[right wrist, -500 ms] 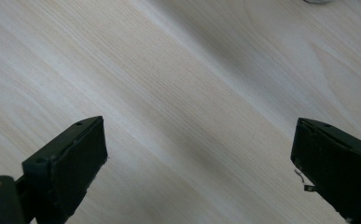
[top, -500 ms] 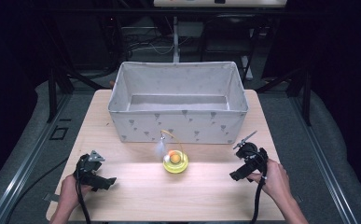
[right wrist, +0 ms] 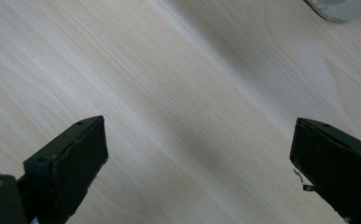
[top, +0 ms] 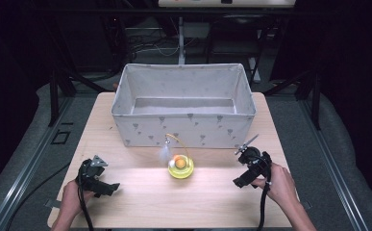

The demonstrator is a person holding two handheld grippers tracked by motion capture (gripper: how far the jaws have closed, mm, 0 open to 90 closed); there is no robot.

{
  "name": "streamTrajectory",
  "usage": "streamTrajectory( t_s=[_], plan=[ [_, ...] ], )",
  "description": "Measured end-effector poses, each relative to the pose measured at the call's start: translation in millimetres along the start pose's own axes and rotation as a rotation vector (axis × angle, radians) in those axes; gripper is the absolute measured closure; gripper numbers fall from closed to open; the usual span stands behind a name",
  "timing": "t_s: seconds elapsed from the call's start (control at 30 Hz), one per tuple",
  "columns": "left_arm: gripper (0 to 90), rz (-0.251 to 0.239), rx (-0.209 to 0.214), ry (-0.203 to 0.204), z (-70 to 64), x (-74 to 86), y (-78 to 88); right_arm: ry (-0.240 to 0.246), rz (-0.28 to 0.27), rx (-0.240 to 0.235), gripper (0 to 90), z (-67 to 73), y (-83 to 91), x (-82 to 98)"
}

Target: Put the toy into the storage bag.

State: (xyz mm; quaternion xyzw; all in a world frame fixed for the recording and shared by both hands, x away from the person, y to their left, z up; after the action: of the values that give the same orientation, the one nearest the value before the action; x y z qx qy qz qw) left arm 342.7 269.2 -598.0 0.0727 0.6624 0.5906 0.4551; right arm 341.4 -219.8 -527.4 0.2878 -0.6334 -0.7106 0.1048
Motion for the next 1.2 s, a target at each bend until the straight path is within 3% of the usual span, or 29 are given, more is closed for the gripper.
streamTrajectory(
  t_s=[0.3,0.4,0.47,0.9,1.2],
  plan=[
    [0.9,0.001,-0.005,0.000,0.0,0.3,-0.2,0.027,-0.002,-0.010,4.4,10.4,5.1,-6.8],
    [0.9,0.001,-0.006,0.002,0.3,0.6,-0.2,0.058,0.011,-0.002,4.5,15.4,7.1,-11.3],
    [0.9,0.002,-0.008,0.001,0.3,0.6,0.0,0.050,-0.004,-0.014,4.5,17.8,7.3,-12.5],
    [0.8,0.004,-0.009,0.001,1.2,1.6,0.4,0.141,0.001,-0.017,3.8,38.6,18.0,-28.2],
    [0.8,0.008,-0.008,0.001,1.2,1.6,0.0,0.174,0.009,-0.038,3.7,48.1,19.4,-41.3]
  ],
)
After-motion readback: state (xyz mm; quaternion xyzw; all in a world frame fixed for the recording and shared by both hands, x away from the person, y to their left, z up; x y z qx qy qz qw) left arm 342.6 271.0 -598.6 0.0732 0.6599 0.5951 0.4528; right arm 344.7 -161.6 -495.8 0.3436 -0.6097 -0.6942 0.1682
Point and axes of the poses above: each handheld gripper's, and its own axes: y roughly backward along the jaws, x roughly out of its underside, z roughly to its left, the point moved 4 cm from there along -y, roughly forward along the jaws, and after that the axes turned 9 degrees about -y, right-handed, at the moved point
